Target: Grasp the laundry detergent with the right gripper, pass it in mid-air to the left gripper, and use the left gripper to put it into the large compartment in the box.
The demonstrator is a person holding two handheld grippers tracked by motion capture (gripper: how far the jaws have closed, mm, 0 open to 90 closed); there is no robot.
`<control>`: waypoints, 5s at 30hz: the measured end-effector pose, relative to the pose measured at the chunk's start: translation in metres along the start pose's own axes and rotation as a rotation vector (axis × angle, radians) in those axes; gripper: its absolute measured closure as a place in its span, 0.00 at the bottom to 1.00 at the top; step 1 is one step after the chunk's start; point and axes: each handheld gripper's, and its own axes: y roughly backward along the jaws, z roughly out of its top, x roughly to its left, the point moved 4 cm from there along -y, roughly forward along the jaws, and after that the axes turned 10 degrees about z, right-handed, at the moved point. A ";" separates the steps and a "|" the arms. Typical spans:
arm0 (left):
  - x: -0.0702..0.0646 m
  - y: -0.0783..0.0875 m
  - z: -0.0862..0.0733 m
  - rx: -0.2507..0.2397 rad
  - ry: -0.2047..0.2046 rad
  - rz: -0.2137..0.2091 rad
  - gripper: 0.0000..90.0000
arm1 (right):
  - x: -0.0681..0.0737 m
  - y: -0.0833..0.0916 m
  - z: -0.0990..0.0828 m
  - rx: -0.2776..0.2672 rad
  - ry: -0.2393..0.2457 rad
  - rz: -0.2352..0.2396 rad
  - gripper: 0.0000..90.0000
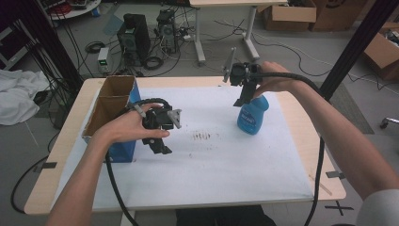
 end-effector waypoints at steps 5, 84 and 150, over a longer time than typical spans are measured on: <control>-0.001 -0.002 0.000 0.007 -0.001 -0.008 0.20 | 0.001 -0.001 0.000 -0.013 -0.009 0.001 0.19; -0.002 -0.010 0.006 -0.053 0.037 -0.007 0.20 | 0.023 -0.044 -0.124 -0.531 -0.654 -0.151 0.18; -0.002 -0.011 0.001 -0.056 0.052 -0.004 0.20 | 0.029 -0.091 -0.126 -0.660 -0.704 -0.222 0.23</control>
